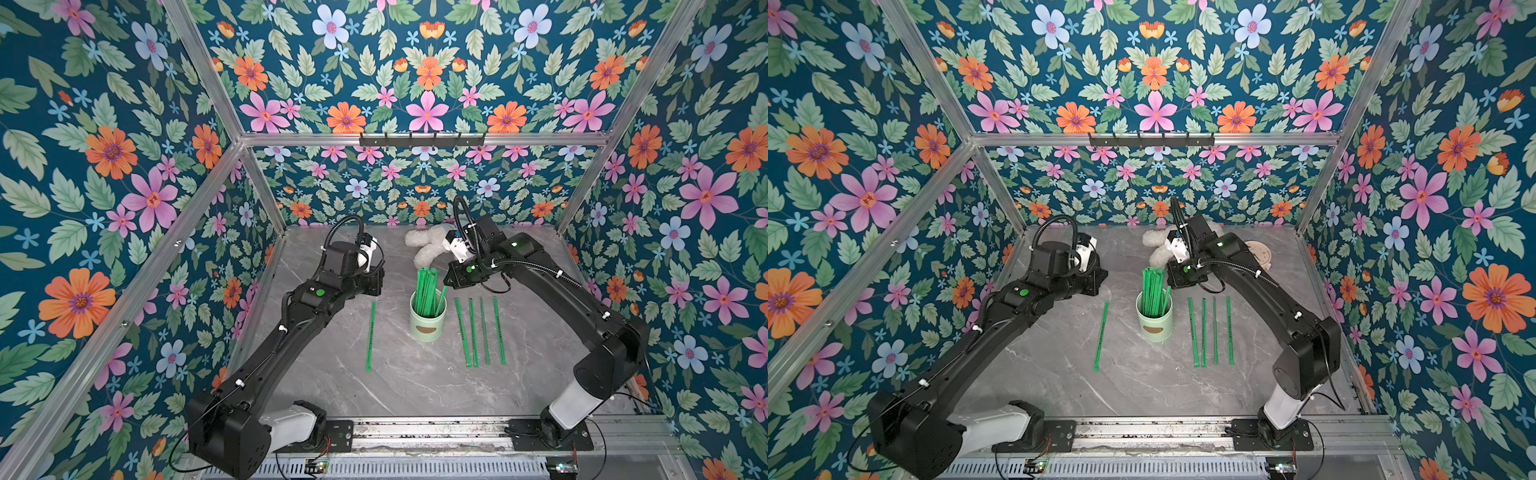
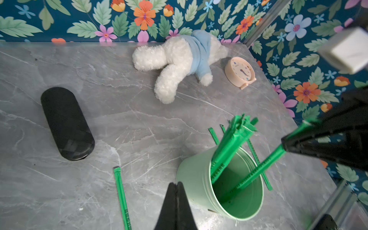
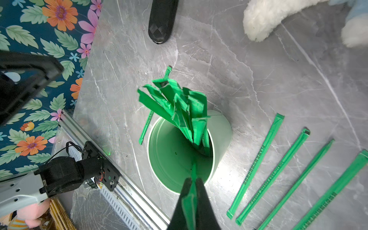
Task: Take the straws out of the storage container
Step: Pick up the straw from the container.
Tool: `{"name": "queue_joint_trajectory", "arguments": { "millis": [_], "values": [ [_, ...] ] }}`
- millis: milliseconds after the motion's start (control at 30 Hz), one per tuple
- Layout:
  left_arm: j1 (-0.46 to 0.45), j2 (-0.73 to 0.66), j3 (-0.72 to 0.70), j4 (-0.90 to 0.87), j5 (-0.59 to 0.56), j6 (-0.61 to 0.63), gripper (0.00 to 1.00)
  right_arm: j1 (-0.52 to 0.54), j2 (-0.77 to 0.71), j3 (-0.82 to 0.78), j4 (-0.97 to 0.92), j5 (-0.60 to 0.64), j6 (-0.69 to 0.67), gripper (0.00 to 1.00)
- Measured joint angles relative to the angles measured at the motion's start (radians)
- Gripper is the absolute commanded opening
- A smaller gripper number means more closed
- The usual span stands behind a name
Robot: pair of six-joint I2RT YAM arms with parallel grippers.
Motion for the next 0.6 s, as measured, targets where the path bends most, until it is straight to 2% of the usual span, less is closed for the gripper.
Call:
{"name": "queue_joint_trajectory", "arguments": {
  "millis": [333,600],
  "values": [
    [-0.059,-0.034,-0.051,-0.025,0.010,0.045,0.00,0.000,-0.081,0.138,-0.096,0.055,-0.019,0.06],
    [-0.068,-0.027,-0.056,-0.037,0.003,0.060,0.00,0.000,-0.146,0.209,-0.164,0.107,-0.027,0.05]
  ]
}}
